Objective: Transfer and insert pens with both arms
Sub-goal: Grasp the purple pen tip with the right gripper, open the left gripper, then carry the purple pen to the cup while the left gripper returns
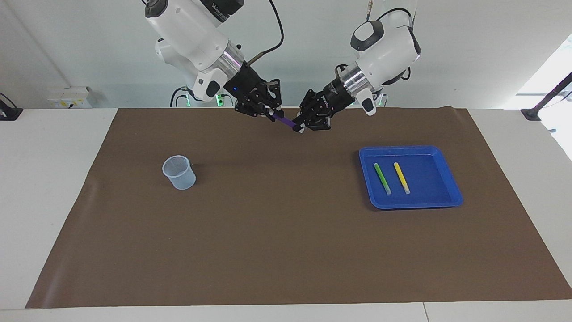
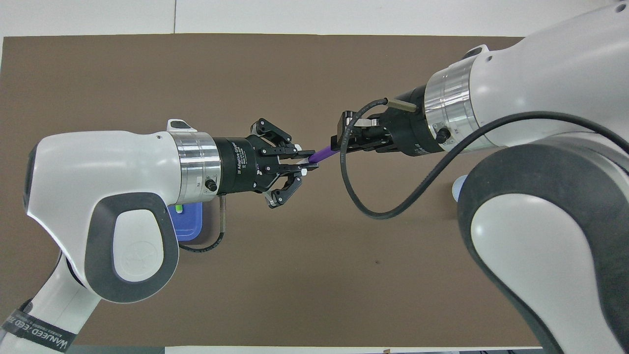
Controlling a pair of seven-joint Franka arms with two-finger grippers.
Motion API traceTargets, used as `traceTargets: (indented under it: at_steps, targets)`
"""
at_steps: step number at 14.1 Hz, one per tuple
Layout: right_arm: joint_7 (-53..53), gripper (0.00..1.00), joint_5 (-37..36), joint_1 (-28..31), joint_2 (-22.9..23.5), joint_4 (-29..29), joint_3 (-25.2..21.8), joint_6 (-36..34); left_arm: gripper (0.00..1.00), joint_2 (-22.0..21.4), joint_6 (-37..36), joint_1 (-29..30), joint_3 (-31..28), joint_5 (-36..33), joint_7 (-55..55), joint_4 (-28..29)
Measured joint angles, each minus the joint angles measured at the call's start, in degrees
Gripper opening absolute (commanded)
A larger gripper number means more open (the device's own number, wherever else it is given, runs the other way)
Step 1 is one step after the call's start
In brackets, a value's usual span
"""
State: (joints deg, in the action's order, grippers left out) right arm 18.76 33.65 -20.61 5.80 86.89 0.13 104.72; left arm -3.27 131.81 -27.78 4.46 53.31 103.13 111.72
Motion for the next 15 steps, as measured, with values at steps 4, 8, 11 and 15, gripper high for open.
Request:
traceTargets:
  at_steps: [4, 8, 11, 15]
  targets:
    - [0.0, 0.0, -0.6, 0.01, -0.06, -0.01, -0.03, 0.15, 1.0, 0.0, 0.44, -0.28, -0.04, 0.02, 0.0, 0.04]
    - [0.0, 0.0, -4.7, 0.42, -0.03, 0.19, -0.41, 0.35, 1.0, -0.34, 0.45, -0.4, -0.08, 0.02, 0.0, 0.35]
    - [0.0, 0.0, -11.94, 1.06, -0.08, 0.91, -0.71, 0.26, 1.0, -0.57, 0.45, -0.37, -0.3, 0.02, -0.04, 0.77]
    - [-0.29, 0.0, -22.65, 1.82, -1.51, 5.09, -0.72, 0.18, 1.0, -0.88, 0.23, 0.33, -0.83, -0.23, -9.13, 2.02]
